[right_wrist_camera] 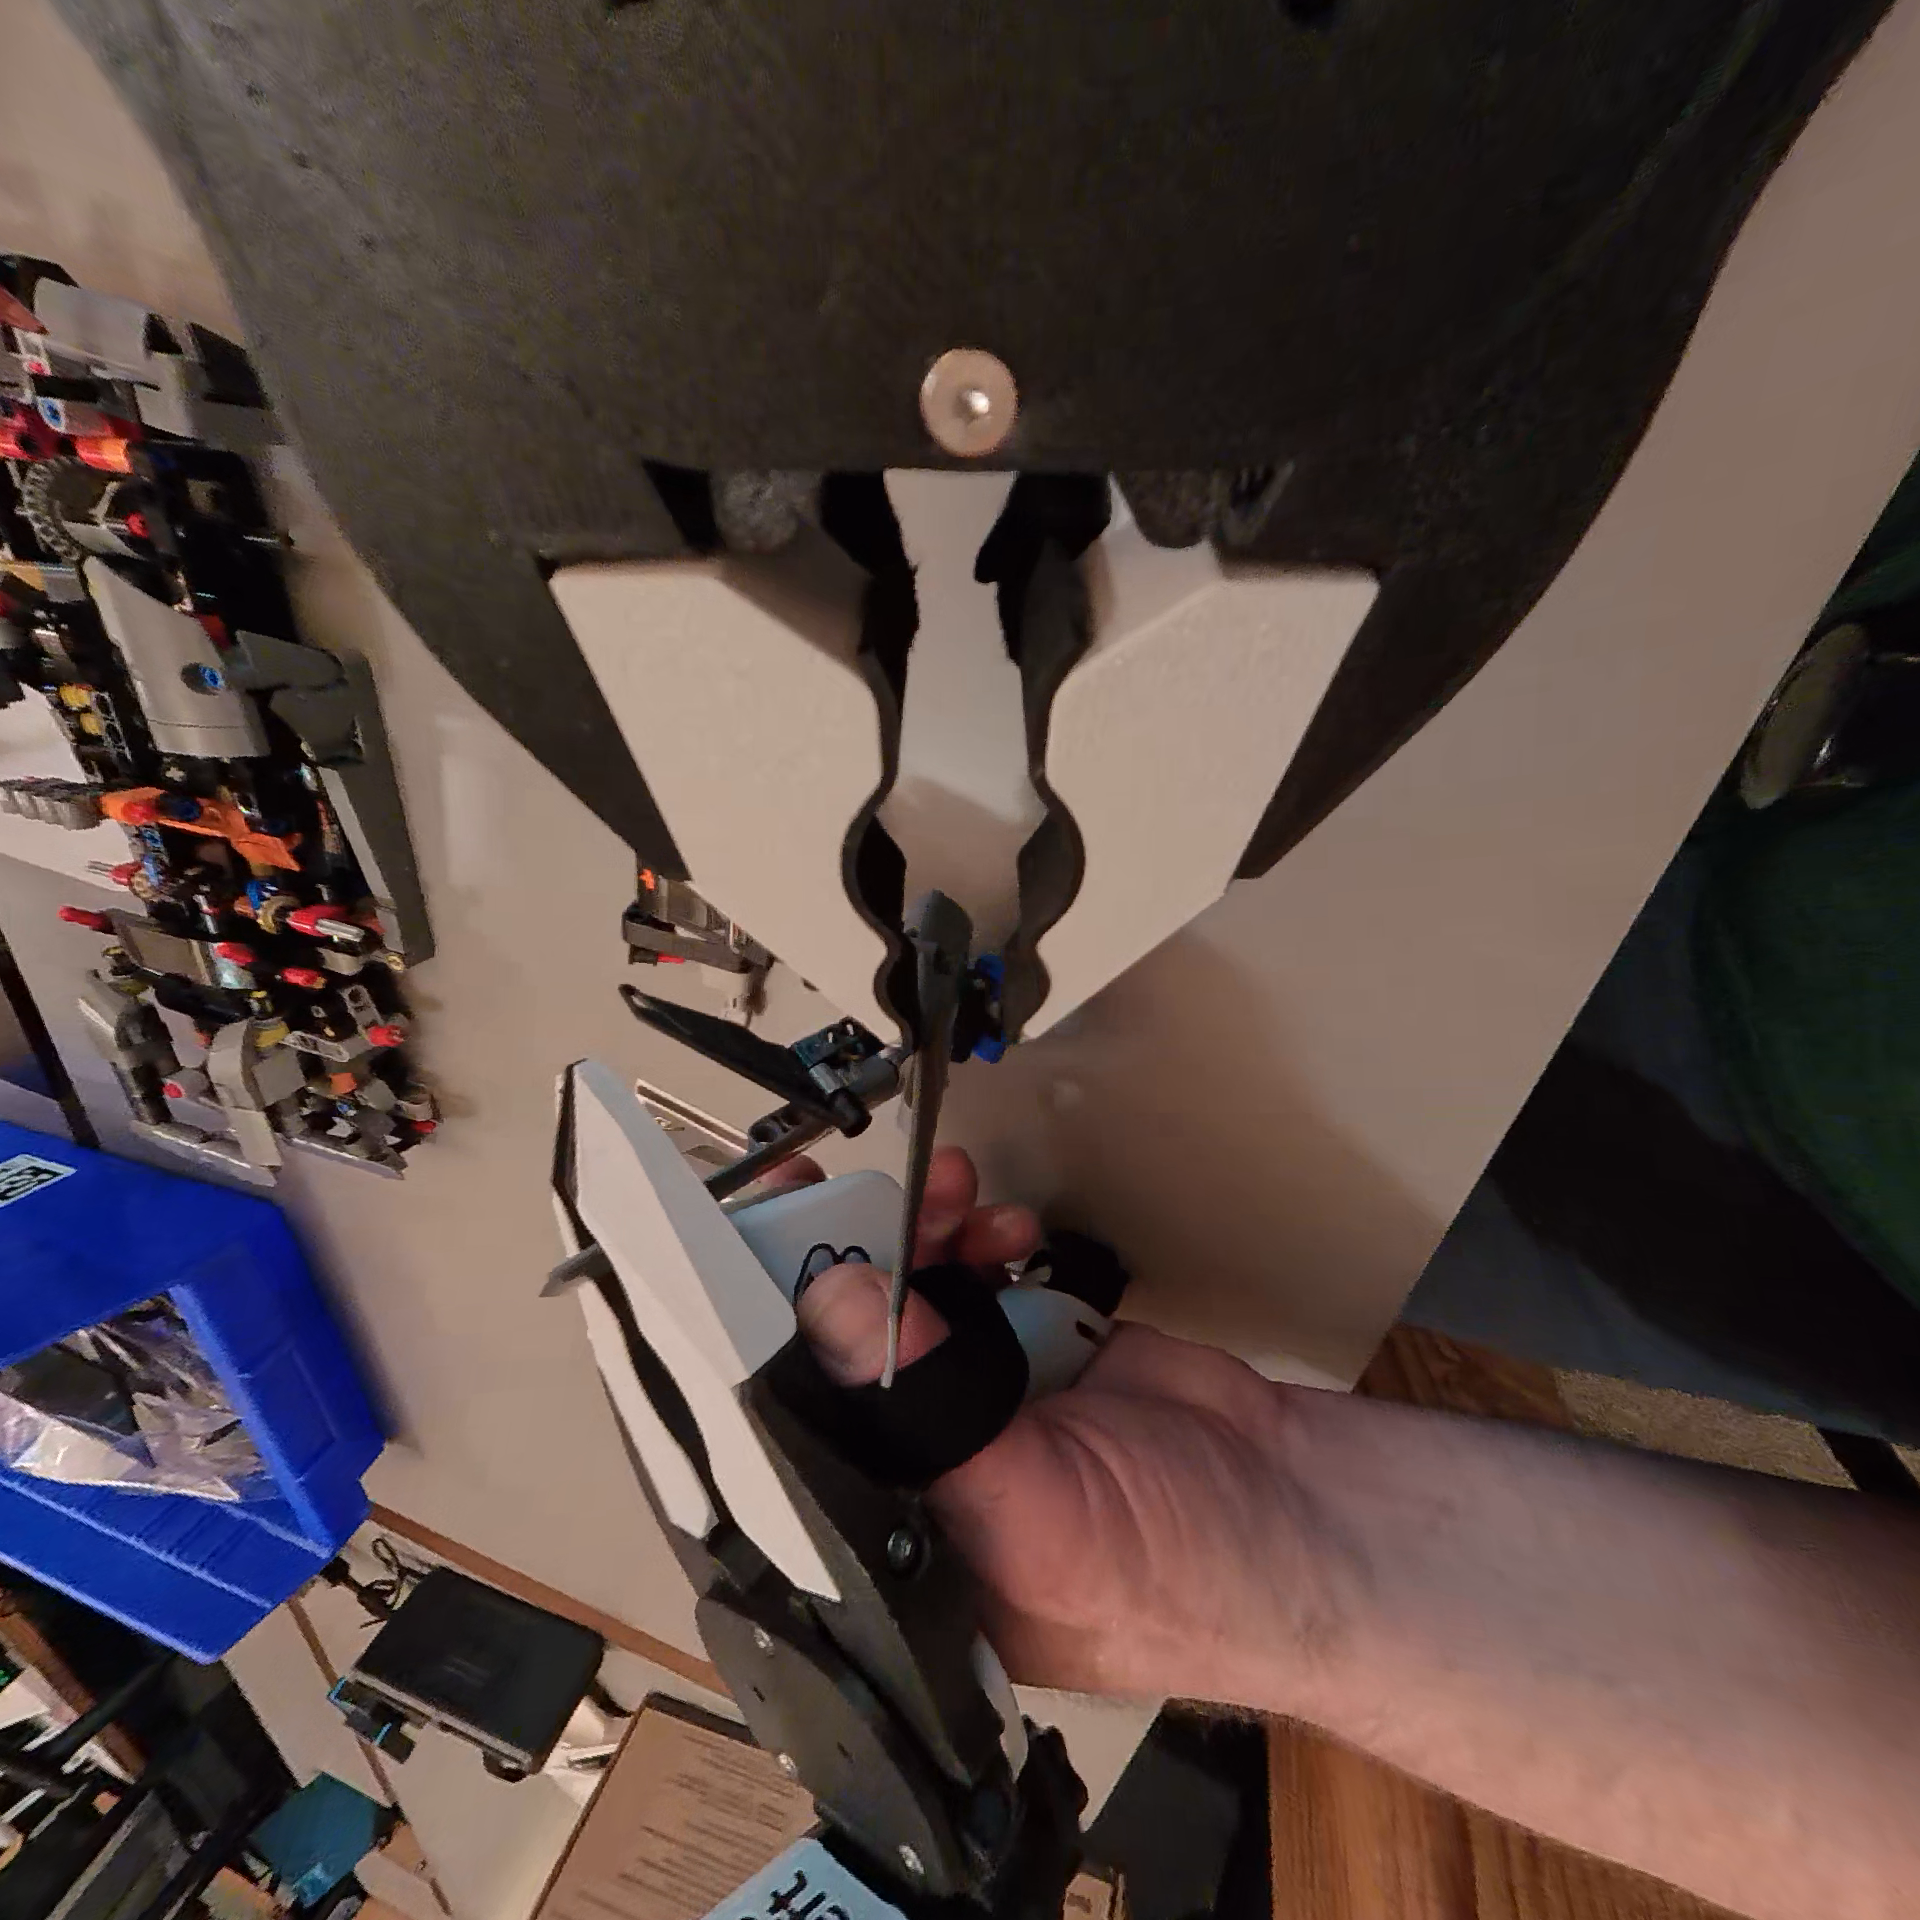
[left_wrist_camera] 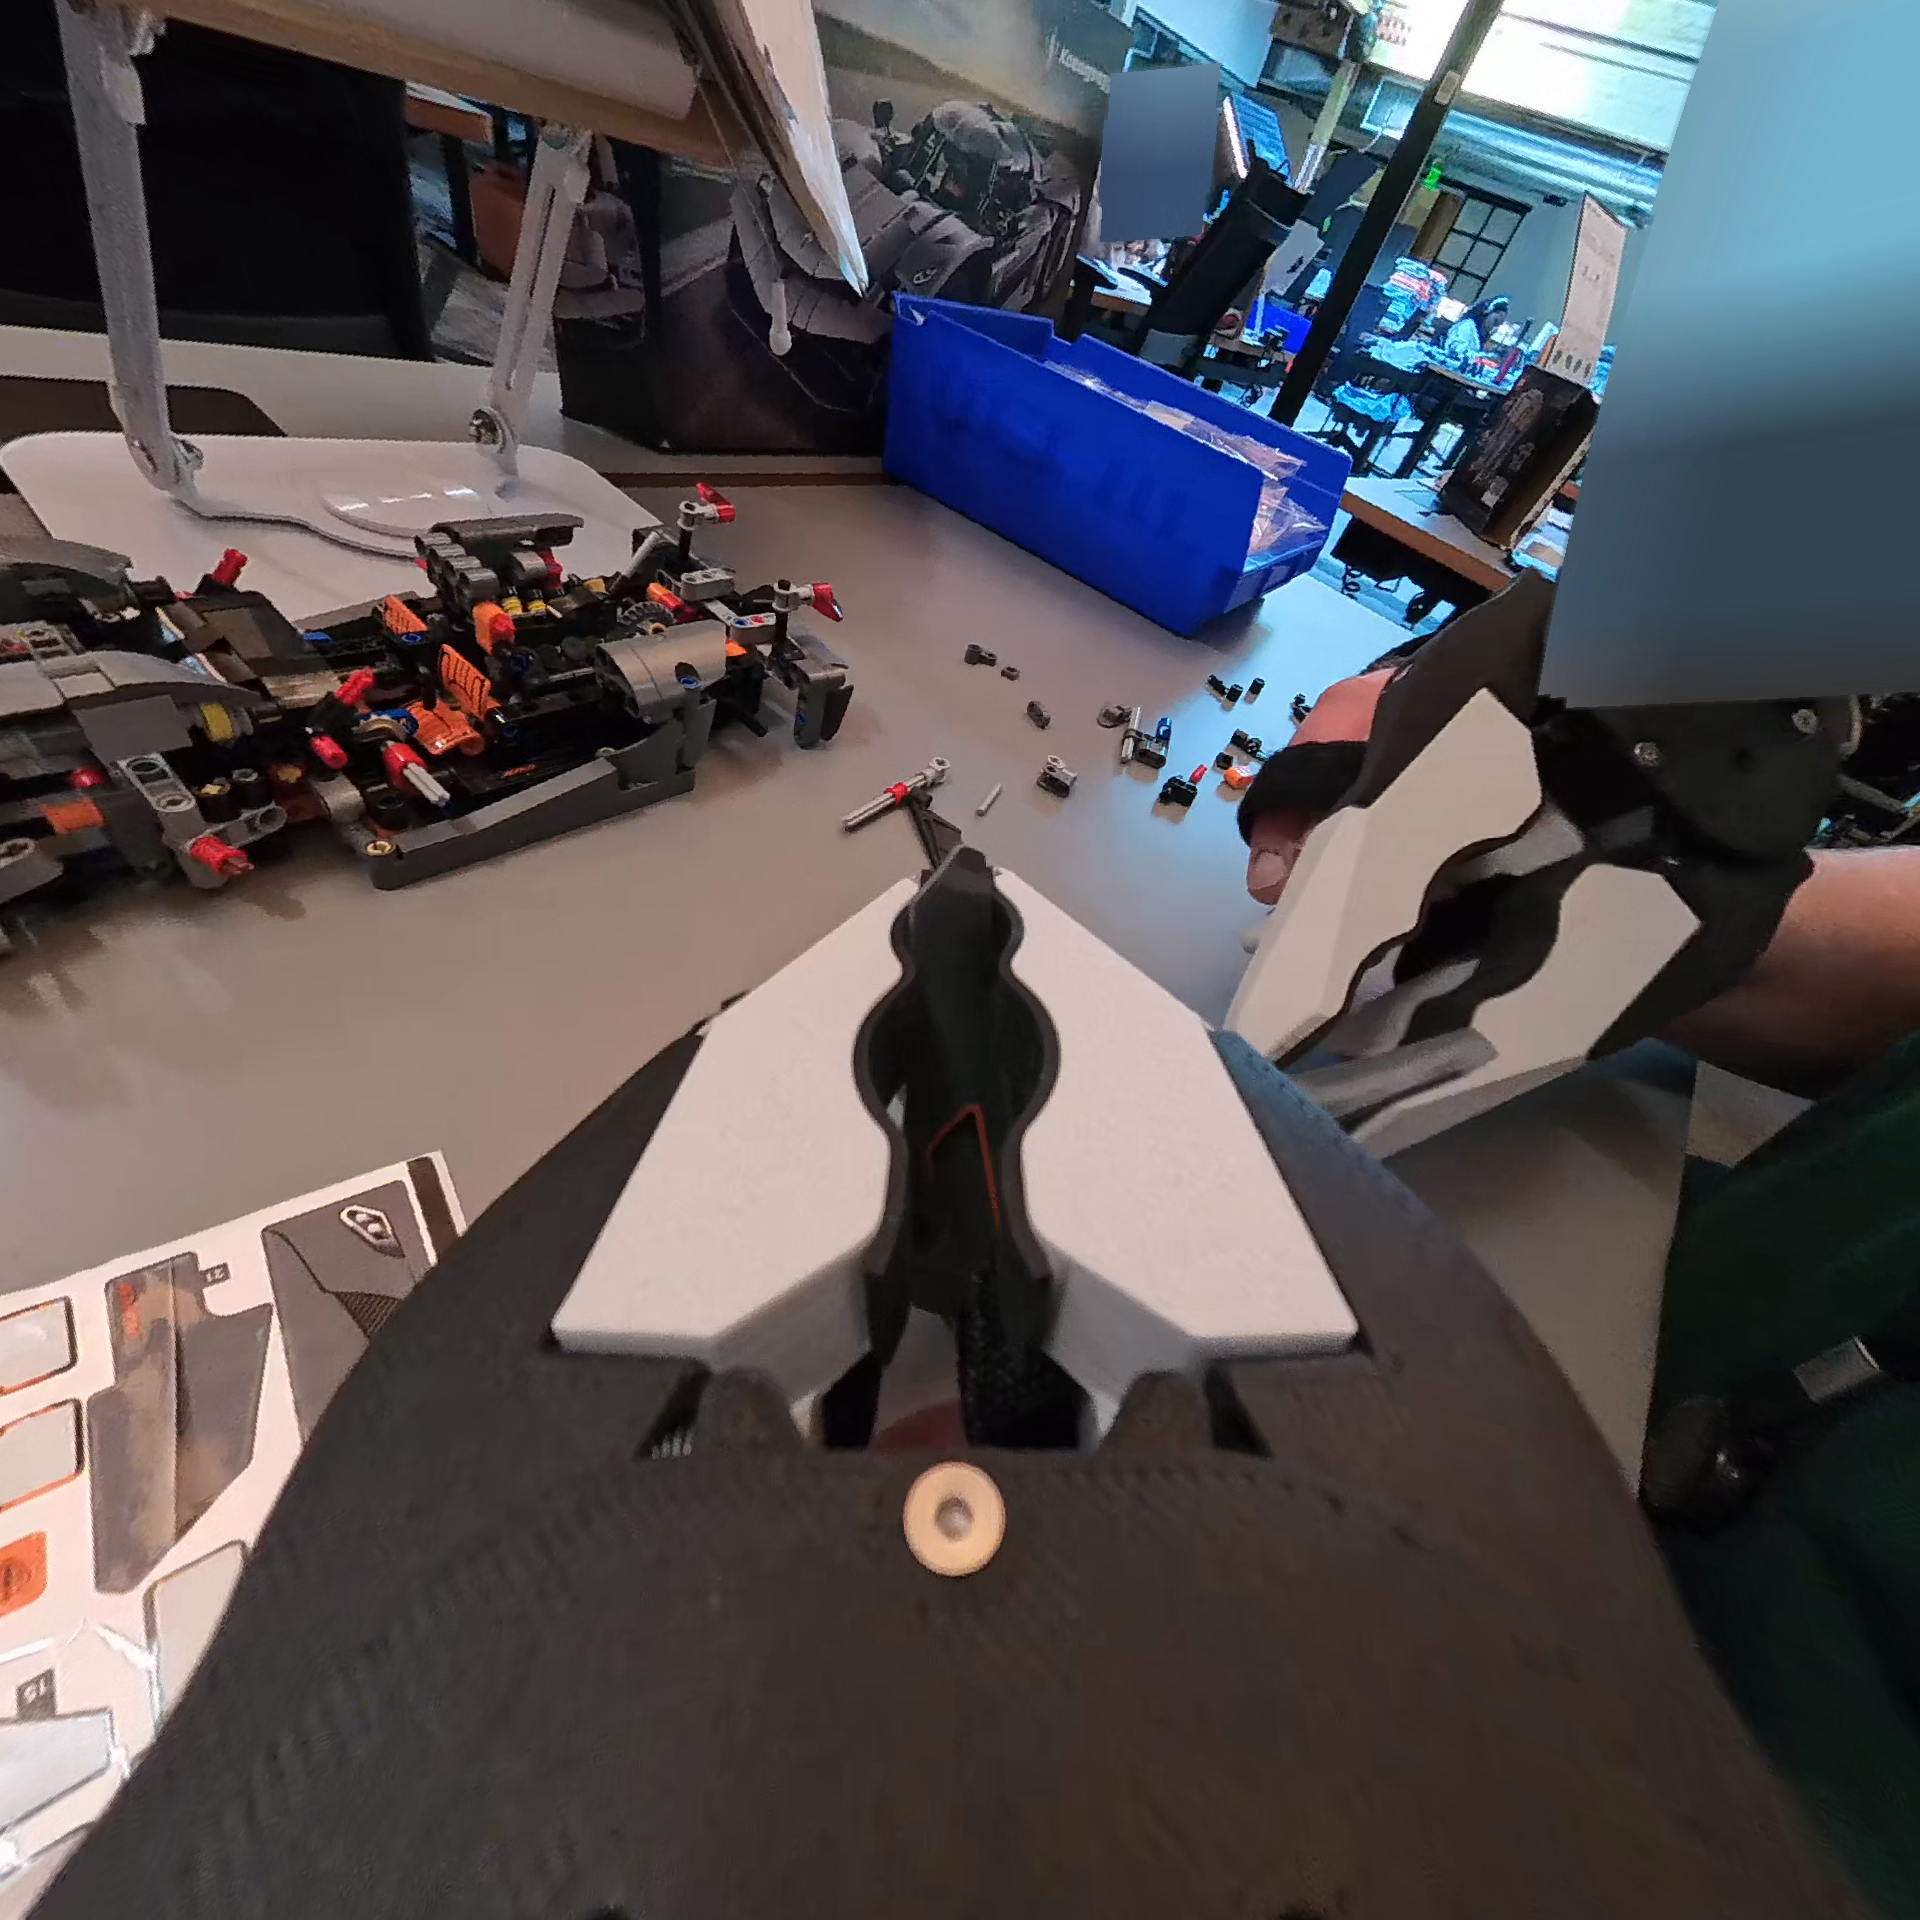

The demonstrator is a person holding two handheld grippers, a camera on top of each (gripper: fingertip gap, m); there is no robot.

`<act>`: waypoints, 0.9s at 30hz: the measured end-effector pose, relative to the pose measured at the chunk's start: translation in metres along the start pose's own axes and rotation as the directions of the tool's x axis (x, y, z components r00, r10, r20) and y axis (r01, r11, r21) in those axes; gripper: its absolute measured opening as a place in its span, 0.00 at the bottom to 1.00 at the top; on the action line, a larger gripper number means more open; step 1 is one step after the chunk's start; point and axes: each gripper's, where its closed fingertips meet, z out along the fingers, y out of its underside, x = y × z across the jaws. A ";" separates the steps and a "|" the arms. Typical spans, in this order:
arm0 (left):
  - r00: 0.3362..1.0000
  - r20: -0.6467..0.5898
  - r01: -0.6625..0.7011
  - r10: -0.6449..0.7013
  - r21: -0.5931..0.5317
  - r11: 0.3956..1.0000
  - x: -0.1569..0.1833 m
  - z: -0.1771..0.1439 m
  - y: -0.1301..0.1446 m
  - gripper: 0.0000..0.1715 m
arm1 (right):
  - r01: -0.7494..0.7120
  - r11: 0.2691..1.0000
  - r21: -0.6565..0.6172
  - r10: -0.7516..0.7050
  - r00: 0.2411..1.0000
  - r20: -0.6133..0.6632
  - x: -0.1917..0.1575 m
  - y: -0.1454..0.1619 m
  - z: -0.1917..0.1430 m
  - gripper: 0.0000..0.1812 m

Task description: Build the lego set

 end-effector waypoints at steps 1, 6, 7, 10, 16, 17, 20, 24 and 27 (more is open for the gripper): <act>1.000 -0.005 -0.004 0.004 0.001 1.000 0.001 0.000 0.000 0.03 | 0.006 1.000 -0.012 -0.006 1.000 -0.002 -0.001 0.001 0.000 0.08; 1.000 -0.015 0.012 -0.012 0.004 1.000 0.003 -0.001 0.000 0.03 | -0.083 0.994 0.064 0.082 0.996 0.019 0.002 -0.009 -0.009 0.09; 1.000 -0.016 0.013 -0.013 0.003 1.000 0.003 -0.002 0.000 0.03 | -0.126 0.990 0.068 0.124 0.992 0.037 0.003 -0.008 -0.010 0.10; 1.000 -0.007 0.004 -0.004 0.009 1.000 0.002 -0.007 -0.003 0.05 | -0.210 0.973 0.096 0.205 0.977 0.062 0.010 -0.005 -0.014 0.11; 1.000 0.001 -0.030 0.030 -0.009 1.000 0.002 -0.019 -0.006 0.14 | -0.289 0.957 0.012 0.288 0.955 0.073 0.025 0.021 -0.010 0.13; 0.999 0.016 -0.037 0.037 -0.009 0.999 0.000 -0.022 -0.007 0.13 | -0.258 0.966 -0.007 0.258 0.963 0.082 0.023 0.024 -0.007 0.13; 1.000 0.016 -0.024 0.024 0.010 1.000 -0.002 -0.030 -0.013 0.13 | -0.162 0.986 -0.043 0.165 0.983 0.084 0.019 0.029 0.004 0.14; 0.999 0.021 -0.030 0.030 -0.007 1.000 -0.003 -0.038 -0.011 0.12 | -0.041 0.997 -0.068 0.044 0.998 0.050 0.022 0.026 0.015 0.08; 0.999 0.032 -0.023 0.023 -0.023 0.999 -0.004 -0.043 -0.005 0.11 | 0.002 0.995 -0.096 0.002 0.999 0.036 0.026 0.026 0.020 0.03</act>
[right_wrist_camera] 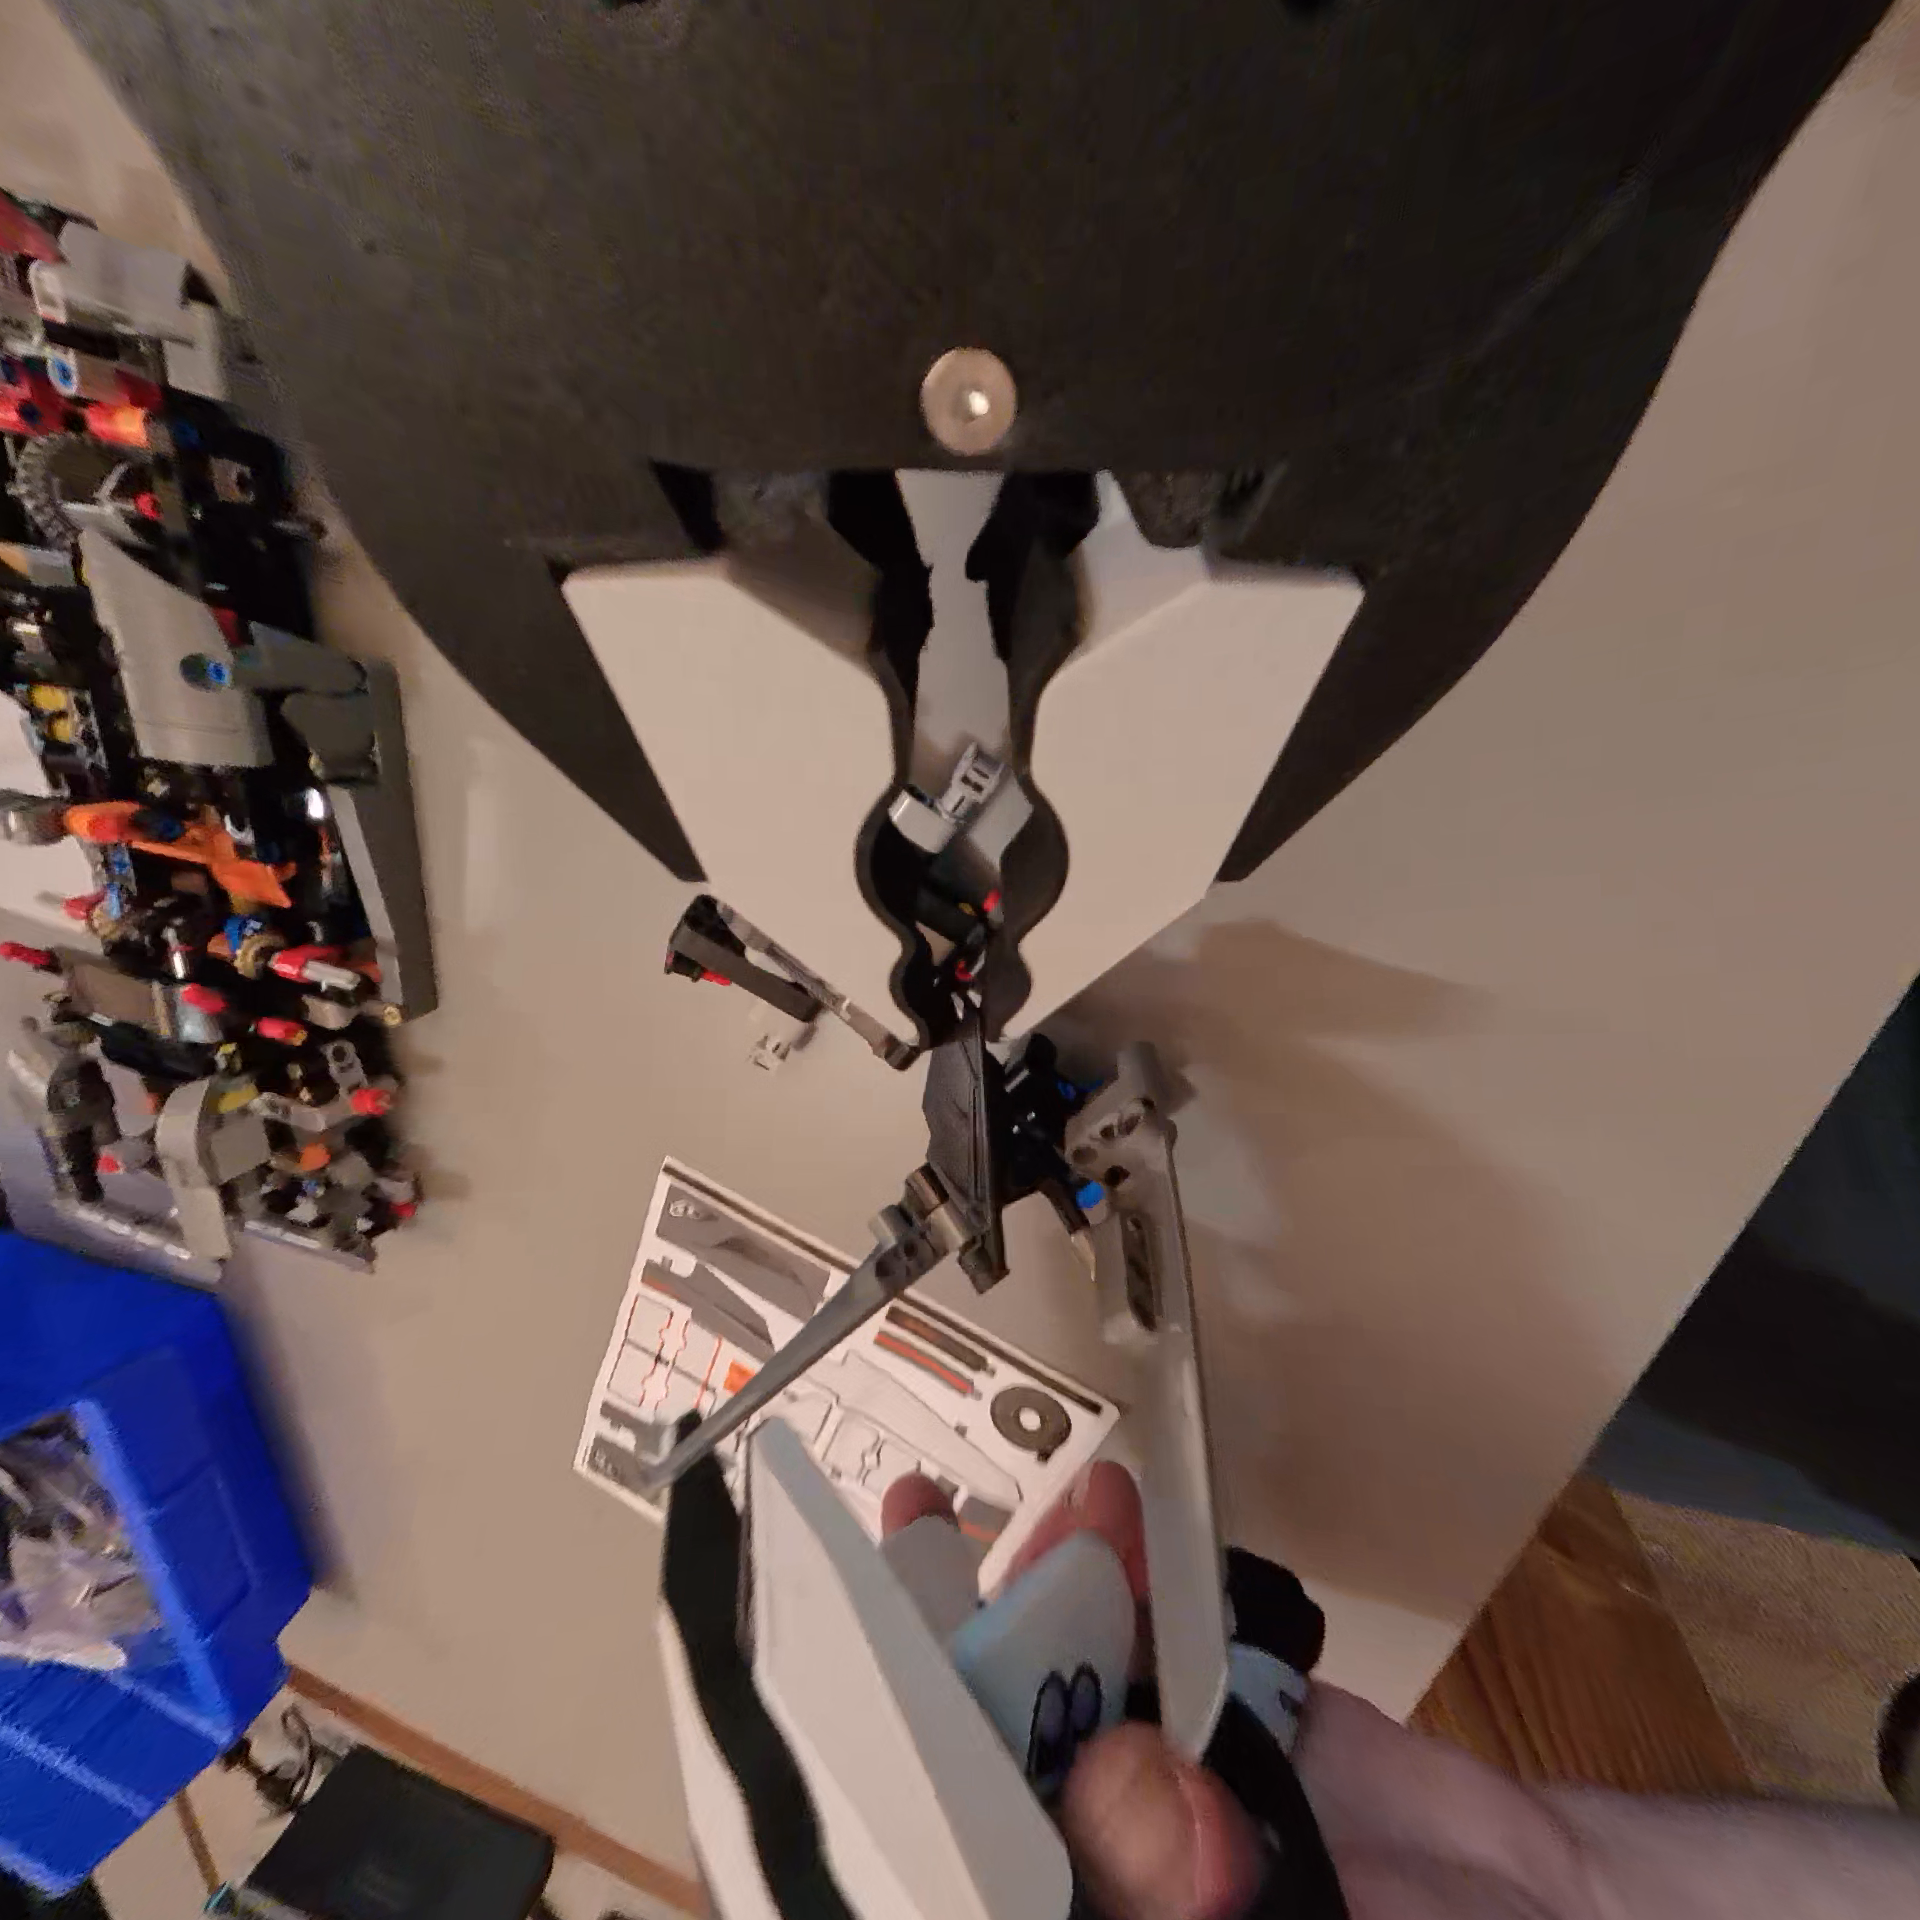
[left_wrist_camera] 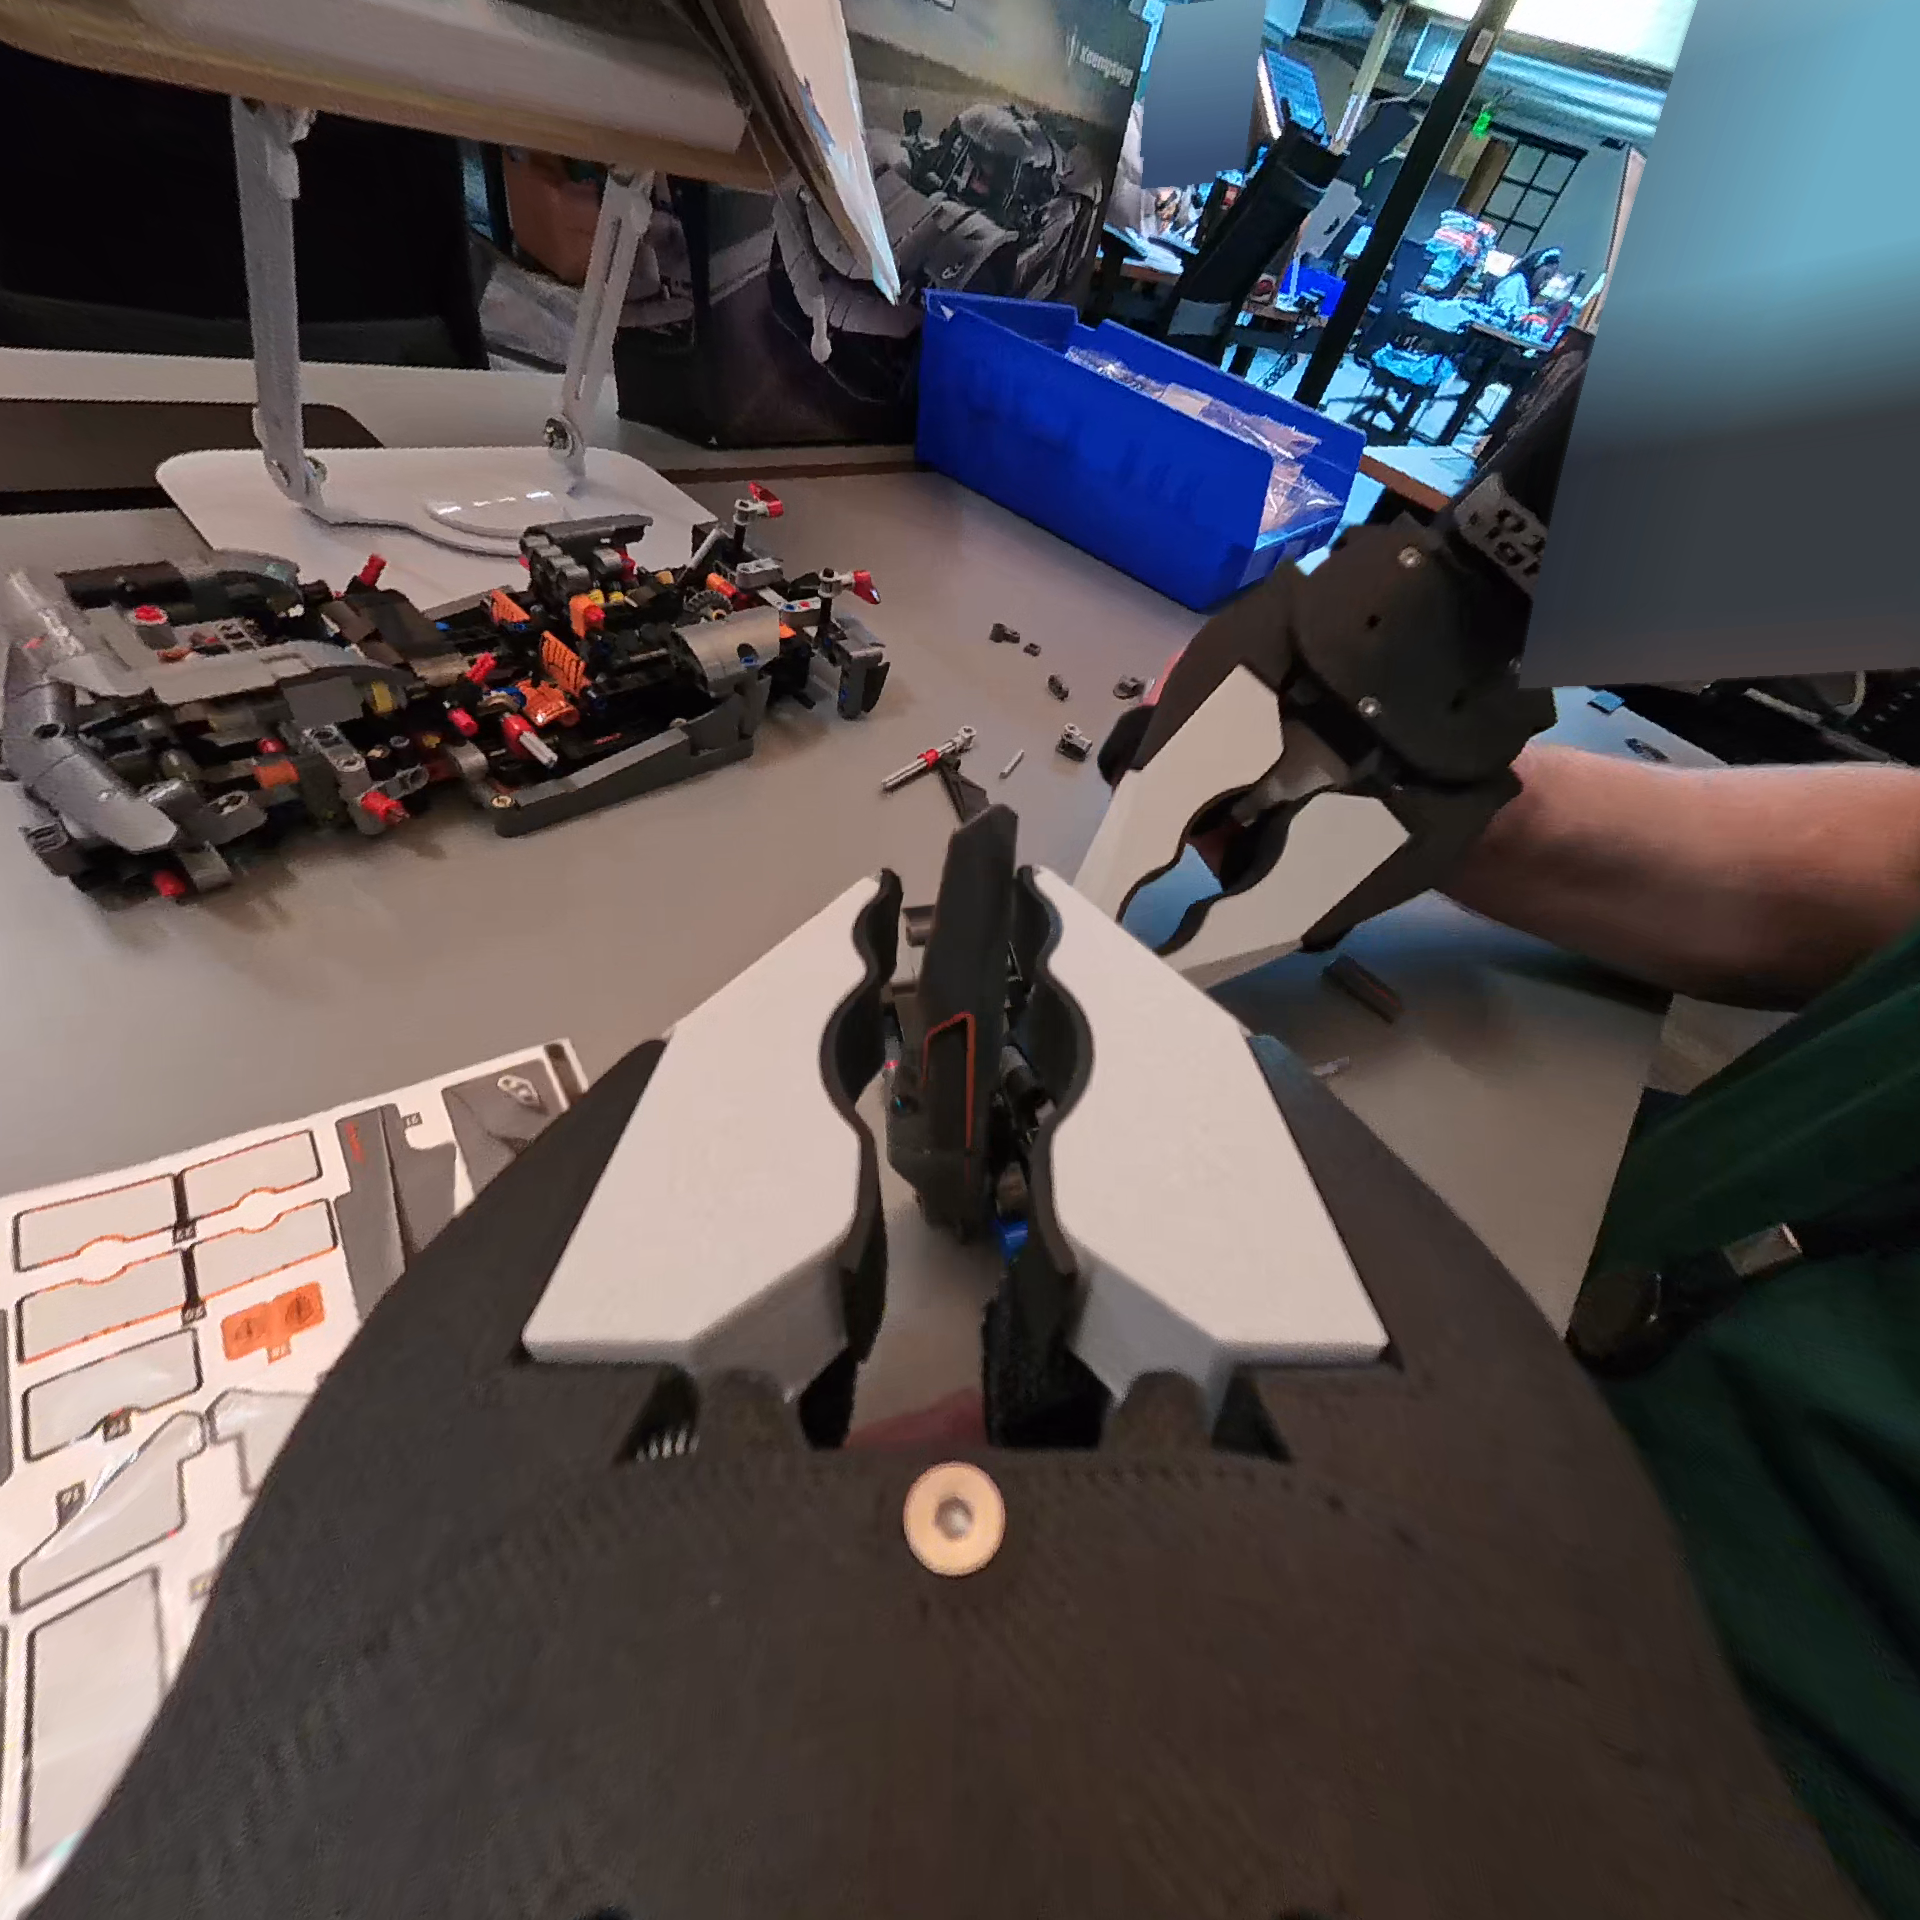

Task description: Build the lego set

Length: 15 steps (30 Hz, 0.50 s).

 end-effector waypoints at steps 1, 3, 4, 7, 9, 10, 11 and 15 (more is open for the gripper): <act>1.000 0.006 -0.003 0.003 -0.005 1.000 0.000 -0.002 0.002 0.11 | 0.002 1.000 0.013 -0.002 1.000 0.008 0.000 -0.004 -0.001 0.03; 1.000 0.023 -0.005 0.006 -0.020 1.000 -0.002 -0.006 0.005 0.11 | 0.010 1.000 0.006 -0.010 1.000 0.012 0.003 -0.007 -0.004 0.02; 1.000 0.027 -0.009 0.010 -0.026 1.000 -0.003 -0.008 0.007 0.11 | 0.012 1.000 0.005 -0.012 1.000 0.020 0.005 -0.009 -0.006 0.01; 1.000 0.005 -0.008 0.008 -0.068 0.998 -0.001 -0.010 0.016 0.11 | -0.001 1.000 0.002 0.001 0.998 0.058 0.008 -0.014 -0.008 0.00; 1.000 0.006 -0.007 0.008 -0.091 0.996 -0.004 -0.010 0.023 0.12 | -0.016 1.000 0.001 0.016 0.996 0.086 0.012 -0.019 -0.009 0.00; 1.000 -0.001 -0.008 0.008 -0.102 0.995 -0.004 -0.008 0.026 0.11 | -0.027 0.999 -0.016 0.029 0.993 0.110 0.013 -0.019 -0.009 0.00; 1.000 -0.006 -0.010 0.009 -0.117 0.993 -0.005 -0.006 0.029 0.10 | -0.039 0.999 -0.028 0.043 0.990 0.136 0.014 -0.020 -0.009 0.00; 0.999 -0.040 -0.043 0.038 -0.156 0.987 -0.002 0.000 0.032 0.08 | -0.082 0.994 -0.075 0.096 0.972 0.213 0.019 -0.022 -0.007 0.00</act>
